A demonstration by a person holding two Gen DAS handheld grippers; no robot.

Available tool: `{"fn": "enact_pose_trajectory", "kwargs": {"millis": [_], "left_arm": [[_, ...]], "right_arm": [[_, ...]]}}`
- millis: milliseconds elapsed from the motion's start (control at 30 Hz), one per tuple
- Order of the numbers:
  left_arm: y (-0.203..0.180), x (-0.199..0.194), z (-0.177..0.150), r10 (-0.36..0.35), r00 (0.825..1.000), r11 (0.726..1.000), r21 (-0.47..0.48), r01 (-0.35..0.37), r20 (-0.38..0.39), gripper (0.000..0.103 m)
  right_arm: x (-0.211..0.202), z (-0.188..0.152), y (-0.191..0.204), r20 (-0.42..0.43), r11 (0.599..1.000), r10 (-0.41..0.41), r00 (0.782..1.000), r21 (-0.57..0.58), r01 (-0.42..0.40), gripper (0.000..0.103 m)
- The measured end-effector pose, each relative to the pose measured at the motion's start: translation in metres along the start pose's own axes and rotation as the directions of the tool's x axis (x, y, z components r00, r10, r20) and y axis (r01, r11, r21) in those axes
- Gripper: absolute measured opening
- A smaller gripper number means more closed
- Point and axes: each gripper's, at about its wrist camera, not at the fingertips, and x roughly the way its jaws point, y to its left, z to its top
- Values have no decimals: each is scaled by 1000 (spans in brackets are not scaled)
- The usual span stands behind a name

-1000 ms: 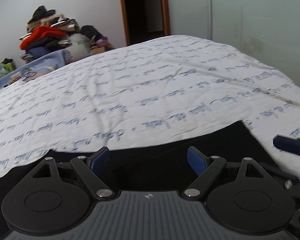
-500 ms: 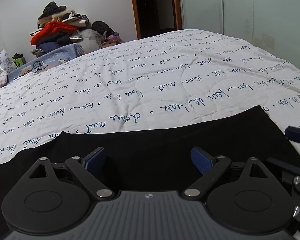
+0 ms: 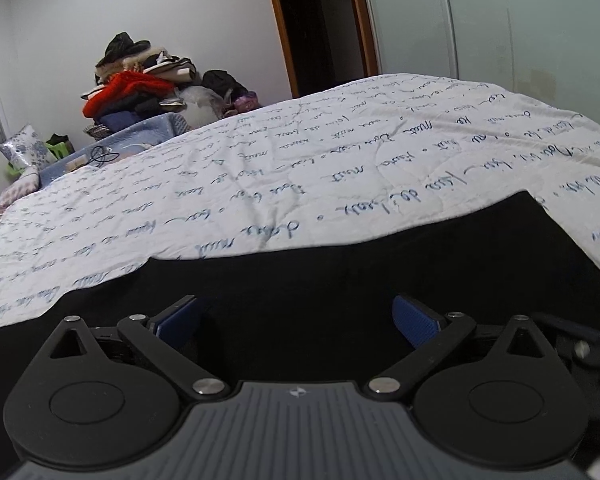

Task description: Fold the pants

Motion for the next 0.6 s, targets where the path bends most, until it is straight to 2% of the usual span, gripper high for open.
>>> {"fn": "enact_pose_trajectory", "kwargs": {"millis": [67,167,300,400,433,500,533,600], "left_arm": [[7,-10,-8,-14,1000,1000,-6,14,4,103],[25,-21,-21,-49,999,998,-46,48,-13,103],[58,-32,-31,-113,992,983,-154,104,-48,103],[75,-45,-39,-54,998,989,-142,48,-41,103],[81,-49,-42,-16,999,991,-135,11,-37,103],[95,-54,-47,56,998,989,-131,-61,-42,103],[103,-55,-50,79,995,987,-139,-86,-53,103],[122,-55,-59,92,992,979,-173,-106,-89,103]], "right_arm": [[1,0,1,-2,1000,-26,1000,-1,26,103],[1,0,3,1,999,-49,999,-13,49,103],[-2,0,4,21,997,-70,997,-22,70,103],[-14,7,18,95,982,-175,980,-58,181,103],[-20,11,26,136,981,-167,977,-75,178,103],[-29,21,42,178,992,-50,983,-107,70,103],[-29,26,51,178,992,8,984,-124,14,103],[-22,29,67,157,986,62,986,-165,-36,102]]}}
